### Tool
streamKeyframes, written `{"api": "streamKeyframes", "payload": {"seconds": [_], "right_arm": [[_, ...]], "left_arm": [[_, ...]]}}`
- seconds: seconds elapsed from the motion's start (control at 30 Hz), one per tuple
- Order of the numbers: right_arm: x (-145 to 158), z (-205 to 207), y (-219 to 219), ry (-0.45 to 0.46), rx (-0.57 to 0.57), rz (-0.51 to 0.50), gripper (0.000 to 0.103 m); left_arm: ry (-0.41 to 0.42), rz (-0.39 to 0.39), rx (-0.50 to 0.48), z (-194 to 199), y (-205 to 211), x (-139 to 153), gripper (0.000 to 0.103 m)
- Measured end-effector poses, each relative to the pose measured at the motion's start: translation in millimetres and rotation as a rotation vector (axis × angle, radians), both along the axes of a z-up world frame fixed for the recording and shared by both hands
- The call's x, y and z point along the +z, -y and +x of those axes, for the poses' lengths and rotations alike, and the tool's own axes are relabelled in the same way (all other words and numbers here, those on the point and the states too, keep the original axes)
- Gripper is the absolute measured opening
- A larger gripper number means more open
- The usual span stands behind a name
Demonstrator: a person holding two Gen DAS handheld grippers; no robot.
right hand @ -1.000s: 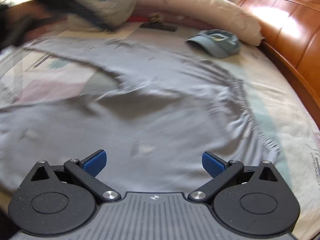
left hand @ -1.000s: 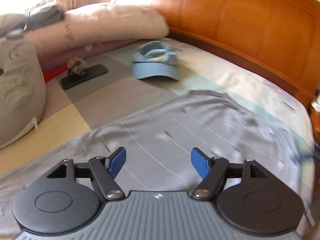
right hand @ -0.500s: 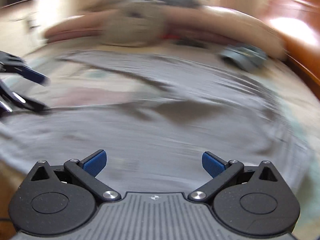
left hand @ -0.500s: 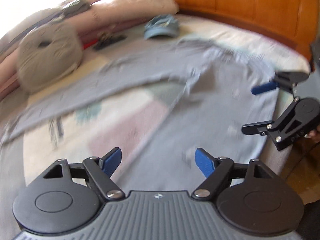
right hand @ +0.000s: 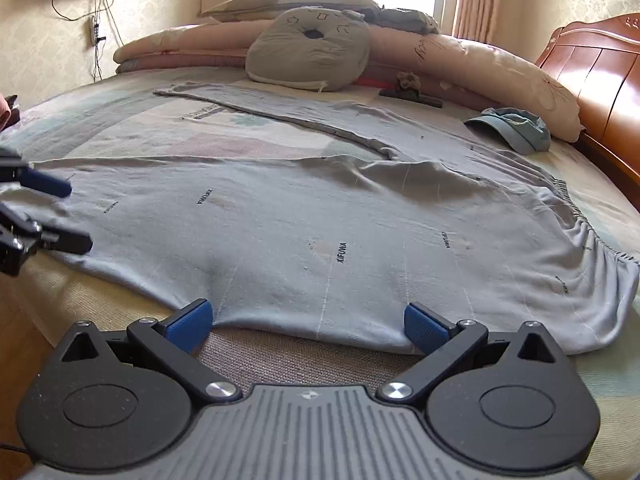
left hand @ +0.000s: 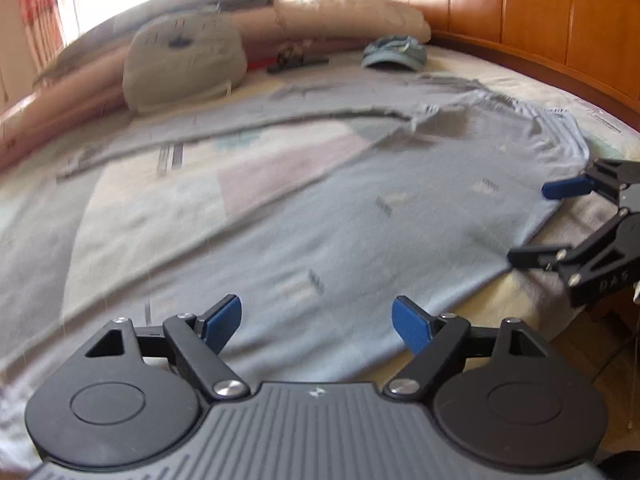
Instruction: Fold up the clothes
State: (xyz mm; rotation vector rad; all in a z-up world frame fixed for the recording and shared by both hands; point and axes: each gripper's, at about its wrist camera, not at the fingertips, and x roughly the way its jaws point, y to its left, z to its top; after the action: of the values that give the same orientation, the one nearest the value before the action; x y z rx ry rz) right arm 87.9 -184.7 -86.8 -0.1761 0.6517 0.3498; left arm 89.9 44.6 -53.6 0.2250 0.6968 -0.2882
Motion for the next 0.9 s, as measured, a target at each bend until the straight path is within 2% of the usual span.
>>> {"api": "streamKeyframes", "payload": {"seconds": [0.1, 0.2, 0.3, 0.4, 0.77, 0.9], "right_arm": [[0, 1, -1, -0.011, -0.016, -0.007, 0.103], [1, 2, -2, -0.021, -0.029, -0.010, 0.103], [1, 1, -2, -0.022, -0.029, -0.009, 0.103], [0, 0, -1, -0.015, -0.030, 0.000, 0.103], [-3, -5, 0, 0.019, -0.031, 0.017, 0.103], [-4, -7, 2, 0.026, -0.024, 0.021, 0.103]], "left_arm": [[0.003, -0.040, -0.001, 7, 8, 0, 0.083], [-0.039, -0.057, 0.032, 8, 10, -14, 0.083], [-0.037, -0.086, 0.067, -6, 4, -24, 0.085], [-0.046, -0.112, 0.089, -21, -3, -21, 0.085], [-0.016, -0.168, 0.306, -2, -59, -13, 0.085], [-0.015, -0.149, 0.349, -16, -71, -23, 0.085]]}}
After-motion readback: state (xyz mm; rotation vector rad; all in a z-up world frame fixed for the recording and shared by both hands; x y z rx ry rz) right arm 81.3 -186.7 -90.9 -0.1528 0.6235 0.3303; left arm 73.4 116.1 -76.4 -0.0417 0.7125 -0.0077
